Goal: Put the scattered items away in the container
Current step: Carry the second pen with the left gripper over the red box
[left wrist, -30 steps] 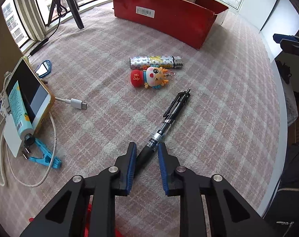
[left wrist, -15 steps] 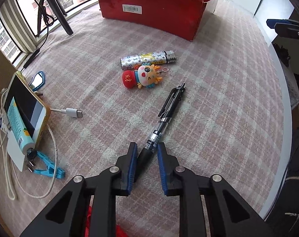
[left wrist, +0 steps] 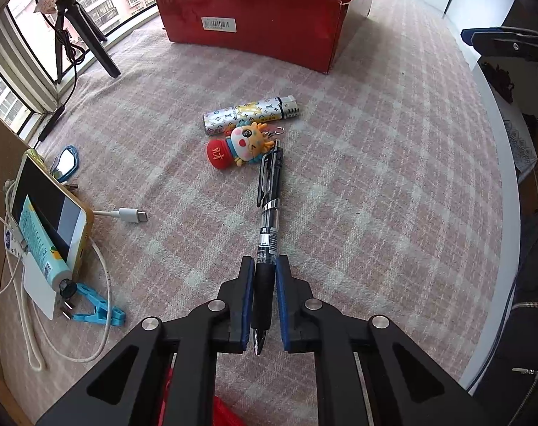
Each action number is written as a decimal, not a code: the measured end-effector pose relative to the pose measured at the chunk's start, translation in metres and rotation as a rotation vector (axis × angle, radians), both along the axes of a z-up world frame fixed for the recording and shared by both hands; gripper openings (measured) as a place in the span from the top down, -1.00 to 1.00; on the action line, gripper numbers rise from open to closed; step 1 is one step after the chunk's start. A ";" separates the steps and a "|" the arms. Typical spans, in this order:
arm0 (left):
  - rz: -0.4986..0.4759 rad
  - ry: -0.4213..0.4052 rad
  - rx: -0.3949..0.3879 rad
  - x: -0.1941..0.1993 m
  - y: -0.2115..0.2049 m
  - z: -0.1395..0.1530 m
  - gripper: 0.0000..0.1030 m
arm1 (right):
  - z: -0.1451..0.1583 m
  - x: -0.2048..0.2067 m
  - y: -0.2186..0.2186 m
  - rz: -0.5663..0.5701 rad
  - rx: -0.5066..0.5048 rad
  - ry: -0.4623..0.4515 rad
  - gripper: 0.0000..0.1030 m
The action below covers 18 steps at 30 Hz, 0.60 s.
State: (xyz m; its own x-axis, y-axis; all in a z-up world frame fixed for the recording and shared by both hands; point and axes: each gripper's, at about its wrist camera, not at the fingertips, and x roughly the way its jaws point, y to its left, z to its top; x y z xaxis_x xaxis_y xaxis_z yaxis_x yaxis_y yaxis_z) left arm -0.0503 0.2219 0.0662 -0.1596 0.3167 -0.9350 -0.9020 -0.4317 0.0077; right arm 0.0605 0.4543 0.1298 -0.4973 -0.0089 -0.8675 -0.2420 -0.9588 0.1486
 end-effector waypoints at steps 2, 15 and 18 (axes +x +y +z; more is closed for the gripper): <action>-0.008 0.002 0.005 0.001 0.001 0.004 0.79 | 0.000 0.001 0.002 -0.007 -0.002 0.002 -0.32; -0.028 -0.052 -0.064 0.006 -0.002 -0.020 0.77 | -0.004 0.009 0.019 -0.043 -0.062 0.010 -0.32; -0.033 -0.045 -0.067 0.007 0.003 -0.025 0.69 | -0.005 0.010 0.023 -0.052 -0.071 0.009 -0.32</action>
State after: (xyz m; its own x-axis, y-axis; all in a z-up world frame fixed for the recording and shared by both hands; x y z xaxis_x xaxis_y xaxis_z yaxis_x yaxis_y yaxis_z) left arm -0.0436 0.2252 0.0409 -0.1071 0.2577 -0.9603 -0.9156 -0.4020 -0.0058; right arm 0.0705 0.4771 0.1248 -0.5064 -0.0441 -0.8612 -0.2891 -0.9322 0.2177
